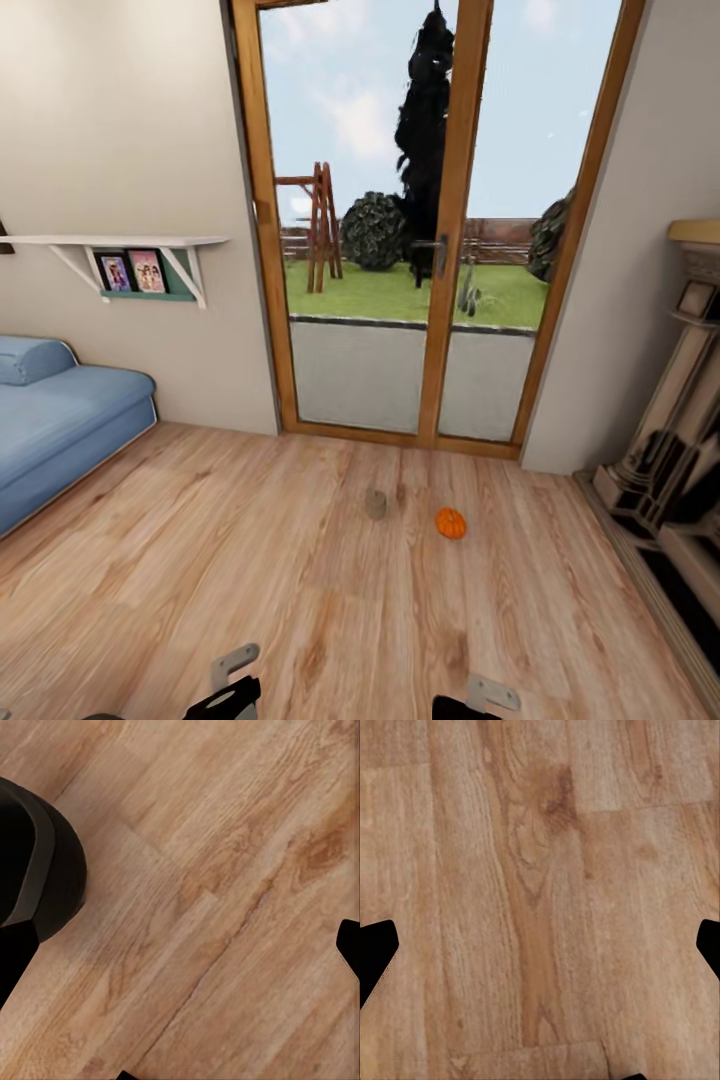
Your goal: Place each of the two pumpkins and all three candles from the living room inside a cabinet in the living room (use any cabinet), then make sure every cabinet is closed, and position the cauldron so it is next to a table in the living room.
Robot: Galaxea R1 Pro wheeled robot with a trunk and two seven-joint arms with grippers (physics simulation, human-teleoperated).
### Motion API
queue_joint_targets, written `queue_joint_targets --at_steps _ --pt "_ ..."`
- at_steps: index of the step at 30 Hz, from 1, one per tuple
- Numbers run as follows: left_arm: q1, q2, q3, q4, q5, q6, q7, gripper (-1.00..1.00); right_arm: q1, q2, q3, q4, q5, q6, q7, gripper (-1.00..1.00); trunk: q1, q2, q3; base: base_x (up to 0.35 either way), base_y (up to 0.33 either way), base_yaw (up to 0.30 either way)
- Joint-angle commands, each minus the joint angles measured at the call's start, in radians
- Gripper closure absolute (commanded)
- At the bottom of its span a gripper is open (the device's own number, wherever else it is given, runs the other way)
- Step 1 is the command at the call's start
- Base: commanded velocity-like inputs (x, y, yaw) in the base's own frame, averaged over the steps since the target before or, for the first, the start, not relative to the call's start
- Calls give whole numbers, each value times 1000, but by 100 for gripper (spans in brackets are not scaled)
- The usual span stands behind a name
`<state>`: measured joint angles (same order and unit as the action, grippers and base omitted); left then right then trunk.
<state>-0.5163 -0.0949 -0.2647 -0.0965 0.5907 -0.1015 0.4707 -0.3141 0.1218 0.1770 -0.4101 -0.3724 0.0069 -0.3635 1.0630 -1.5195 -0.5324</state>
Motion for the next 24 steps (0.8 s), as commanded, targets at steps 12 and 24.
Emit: queue_joint_targets --at_steps 12,24 --pt "-1 0 -8 1 11 -4 3 -100 -1 3 10 -1 -8 1 -8 -100 0 -1 -1 212 -14 0" --pt "-1 0 -8 1 11 -4 3 -100 -1 5 9 -1 -8 1 -9 -100 0 -1 -1 214 0 0"
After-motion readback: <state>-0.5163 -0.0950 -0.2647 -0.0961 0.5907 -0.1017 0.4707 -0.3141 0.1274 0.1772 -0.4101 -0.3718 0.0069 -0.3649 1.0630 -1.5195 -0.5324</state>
